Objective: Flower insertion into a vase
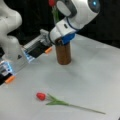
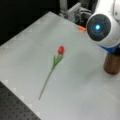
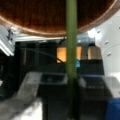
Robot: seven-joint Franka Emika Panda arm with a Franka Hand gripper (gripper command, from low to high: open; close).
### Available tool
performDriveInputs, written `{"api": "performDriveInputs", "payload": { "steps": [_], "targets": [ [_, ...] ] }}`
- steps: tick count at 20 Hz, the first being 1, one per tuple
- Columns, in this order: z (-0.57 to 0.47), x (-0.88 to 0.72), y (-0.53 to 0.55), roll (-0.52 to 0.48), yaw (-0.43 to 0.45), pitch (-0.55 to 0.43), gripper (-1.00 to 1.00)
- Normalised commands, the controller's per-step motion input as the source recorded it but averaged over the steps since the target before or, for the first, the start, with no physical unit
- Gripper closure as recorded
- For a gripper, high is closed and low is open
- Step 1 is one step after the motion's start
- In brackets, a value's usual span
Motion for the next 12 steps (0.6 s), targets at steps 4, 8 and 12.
{"api": "performDriveInputs", "payload": {
  "steps": [4, 8, 12],
  "targets": [
    [-0.06, 0.35, -0.08, -0.025, 0.055, 0.056, 1.00],
    [-0.06, 0.31, -0.04, -0.027, 0.079, 0.082, 1.00],
    [-0.04, 0.24, 0.03, -0.032, 0.088, 0.088, 1.00]
  ]
}}
